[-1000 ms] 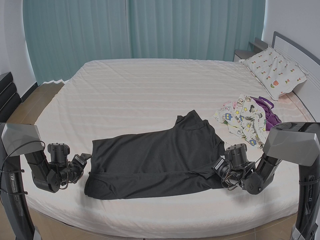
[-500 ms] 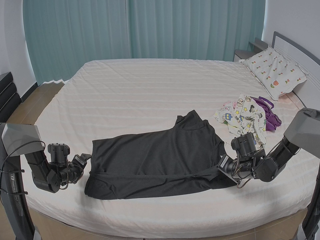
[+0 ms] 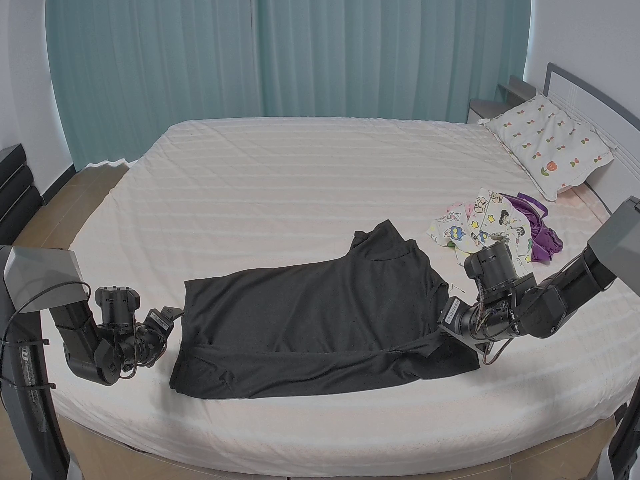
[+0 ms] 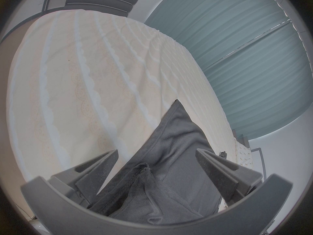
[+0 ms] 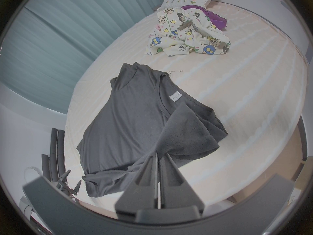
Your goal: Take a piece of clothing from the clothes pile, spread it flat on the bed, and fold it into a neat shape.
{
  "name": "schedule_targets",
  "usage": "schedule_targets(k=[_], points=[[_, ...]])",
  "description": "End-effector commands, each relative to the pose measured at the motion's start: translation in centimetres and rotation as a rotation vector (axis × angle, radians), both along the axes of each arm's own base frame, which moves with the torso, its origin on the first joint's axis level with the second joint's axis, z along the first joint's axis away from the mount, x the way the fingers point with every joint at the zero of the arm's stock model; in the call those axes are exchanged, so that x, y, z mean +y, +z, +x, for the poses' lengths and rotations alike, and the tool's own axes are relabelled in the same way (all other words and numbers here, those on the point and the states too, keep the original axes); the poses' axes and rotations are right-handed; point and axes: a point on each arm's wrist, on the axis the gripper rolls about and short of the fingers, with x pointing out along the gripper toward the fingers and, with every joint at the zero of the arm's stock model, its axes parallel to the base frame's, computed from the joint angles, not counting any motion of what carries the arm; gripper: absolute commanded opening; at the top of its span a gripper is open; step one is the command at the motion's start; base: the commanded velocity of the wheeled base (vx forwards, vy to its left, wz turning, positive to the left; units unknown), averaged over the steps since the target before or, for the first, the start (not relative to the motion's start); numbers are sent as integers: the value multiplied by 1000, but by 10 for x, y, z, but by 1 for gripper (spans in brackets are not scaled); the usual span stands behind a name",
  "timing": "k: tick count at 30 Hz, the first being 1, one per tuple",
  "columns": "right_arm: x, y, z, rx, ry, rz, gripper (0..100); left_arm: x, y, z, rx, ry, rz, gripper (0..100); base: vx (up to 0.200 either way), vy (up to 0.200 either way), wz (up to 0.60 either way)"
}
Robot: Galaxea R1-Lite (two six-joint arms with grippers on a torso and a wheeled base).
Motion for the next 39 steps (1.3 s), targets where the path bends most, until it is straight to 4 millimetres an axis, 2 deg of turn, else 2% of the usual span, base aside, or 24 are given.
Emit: schedule_targets(k=[1,4,8,12,15,25,31,36,39], points=[[0,-5,-6,35,11,-18,100,0,-1,0,1,1,0,100,0,0,0],[2,-14,-11,75,25,-40,100,0,-1,0,1,1,0,100,0,0,0],[-2,-17,-17,90,48,-67,100,0,0,0,0,1,0,100,0,0,0],[-8,-18,-13,88,36,-75,100,0,0,0,0,1,0,100,0,0,0],[-15,-20,-7,83,33,-82,100,0,0,0,1,1,0,100,0,0,0],[-32,-48,25,61,45,-63,100,0,0,0,1,1,0,100,0,0,0],[-41,-80,47,-48,131,-95,100,0,-1,0,3,1,0,100,0,0,0],[-51,-92,58,-103,173,-123,100,0,-1,0,3,2,1,100,0,0,0],[-53,-93,64,-122,178,-104,100,0,-1,-1,4,2,1,100,0,0,0]])
